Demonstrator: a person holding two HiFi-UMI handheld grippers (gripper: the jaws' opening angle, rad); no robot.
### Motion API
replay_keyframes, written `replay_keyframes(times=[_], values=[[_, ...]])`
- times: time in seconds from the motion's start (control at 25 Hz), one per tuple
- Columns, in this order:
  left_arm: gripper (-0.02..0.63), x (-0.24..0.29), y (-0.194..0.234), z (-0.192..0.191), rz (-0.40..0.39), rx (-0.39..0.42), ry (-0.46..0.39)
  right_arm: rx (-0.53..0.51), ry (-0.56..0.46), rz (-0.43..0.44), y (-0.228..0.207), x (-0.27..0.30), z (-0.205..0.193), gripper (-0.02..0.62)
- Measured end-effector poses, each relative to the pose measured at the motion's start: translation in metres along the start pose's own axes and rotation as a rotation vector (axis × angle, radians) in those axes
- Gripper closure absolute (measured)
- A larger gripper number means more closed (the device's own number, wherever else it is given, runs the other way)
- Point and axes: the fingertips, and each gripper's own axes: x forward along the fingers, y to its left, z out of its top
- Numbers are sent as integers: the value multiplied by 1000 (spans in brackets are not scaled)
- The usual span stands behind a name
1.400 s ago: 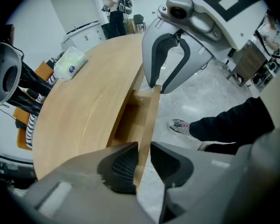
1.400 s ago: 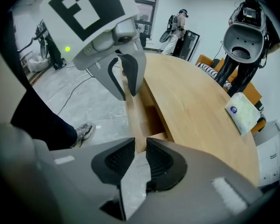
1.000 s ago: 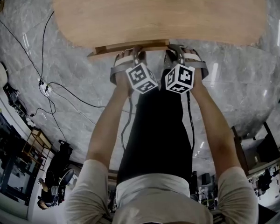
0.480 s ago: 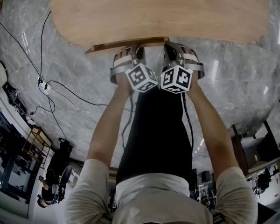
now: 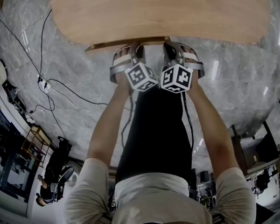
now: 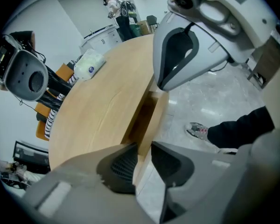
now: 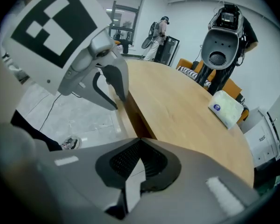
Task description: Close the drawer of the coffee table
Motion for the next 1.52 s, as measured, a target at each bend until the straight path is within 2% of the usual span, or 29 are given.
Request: replay_keyframes(times=[0.08,0.12,0.16,0.24,0.32,0.4,0.52,0.84,1.12,1.52], values=[[491,-2,9,1,30,-18,-9,11,-3,0,1,-1,-1,588],[504,-5,19,2,73,-30,-20,13,-5,1,2,-1,-1,588],[586,-10,34,5,138,-45,-36,14,-7,3,3,-1,0,588],[589,-18,73,10,247,-82,-61,18,-14,6,5,0,1,588],[589,-20,105,16,277,-97,-70,23,-17,11,6,1,2,588],[589,-24,125,21,289,-74,-83,31,-18,16,10,0,5,588],[589,-31,131,17,283,-59,-91,33,-23,28,16,1,10,588],[589,-28,66,1,190,-27,-81,31,-15,45,21,3,7,588],[589,-33,40,0,139,-142,-92,64,-16,47,21,3,9,588],[589,-34,32,-18,131,-174,-68,50,-25,61,33,2,15,588]])
